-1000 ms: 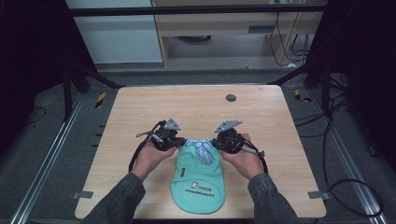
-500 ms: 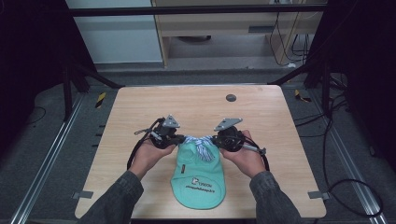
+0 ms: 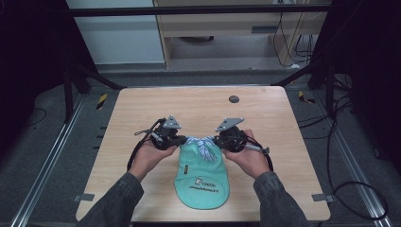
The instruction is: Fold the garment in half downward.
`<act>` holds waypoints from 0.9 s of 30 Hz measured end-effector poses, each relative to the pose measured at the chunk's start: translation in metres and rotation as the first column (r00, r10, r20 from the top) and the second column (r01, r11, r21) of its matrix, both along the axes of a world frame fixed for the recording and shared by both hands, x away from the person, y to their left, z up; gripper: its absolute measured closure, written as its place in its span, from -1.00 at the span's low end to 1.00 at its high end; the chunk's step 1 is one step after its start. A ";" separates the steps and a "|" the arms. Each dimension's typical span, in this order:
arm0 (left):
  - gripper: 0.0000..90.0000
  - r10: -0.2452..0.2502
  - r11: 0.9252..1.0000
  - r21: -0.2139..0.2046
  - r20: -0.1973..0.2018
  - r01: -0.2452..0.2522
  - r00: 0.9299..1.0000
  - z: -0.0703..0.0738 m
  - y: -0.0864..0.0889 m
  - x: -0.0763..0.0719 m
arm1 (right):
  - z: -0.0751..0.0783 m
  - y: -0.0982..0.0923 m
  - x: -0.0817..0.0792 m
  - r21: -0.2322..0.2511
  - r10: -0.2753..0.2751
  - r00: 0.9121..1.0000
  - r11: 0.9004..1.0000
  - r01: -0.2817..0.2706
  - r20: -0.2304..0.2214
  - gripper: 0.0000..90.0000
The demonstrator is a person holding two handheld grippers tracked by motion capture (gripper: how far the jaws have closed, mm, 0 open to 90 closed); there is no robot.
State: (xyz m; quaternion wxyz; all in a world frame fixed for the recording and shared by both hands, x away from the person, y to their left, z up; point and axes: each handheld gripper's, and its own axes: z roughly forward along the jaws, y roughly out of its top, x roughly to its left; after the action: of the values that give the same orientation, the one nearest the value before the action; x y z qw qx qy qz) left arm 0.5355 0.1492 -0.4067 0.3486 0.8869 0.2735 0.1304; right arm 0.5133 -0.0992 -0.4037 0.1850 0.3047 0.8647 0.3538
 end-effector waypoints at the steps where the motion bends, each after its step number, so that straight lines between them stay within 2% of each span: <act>1: 0.93 0.000 1.000 0.004 0.001 0.000 1.000 0.000 0.000 0.000 | 0.000 0.000 0.000 0.000 0.002 1.000 1.000 -0.002 0.003 0.88; 11: 0.93 0.000 1.000 0.010 0.002 0.000 1.000 0.000 -0.003 0.003 | 0.000 -0.002 0.001 -0.005 0.001 1.000 1.000 -0.001 0.002 0.88; 24: 0.93 0.009 1.000 -0.010 0.012 -0.009 1.000 0.003 -0.004 0.004 | 0.002 -0.003 0.004 -0.001 0.003 1.000 1.000 -0.003 0.010 0.87; 27: 0.93 0.004 1.000 0.005 0.020 -0.004 1.000 0.007 -0.004 0.004 | 0.005 -0.003 0.005 -0.005 0.005 1.000 1.000 -0.005 0.014 0.87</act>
State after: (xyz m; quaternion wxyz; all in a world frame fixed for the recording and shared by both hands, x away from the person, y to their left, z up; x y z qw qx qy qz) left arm 0.5398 0.1450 -0.4000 0.3487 0.8860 0.2713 0.1408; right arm 0.5184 -0.1022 -0.3986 0.1908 0.2995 0.8651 0.3542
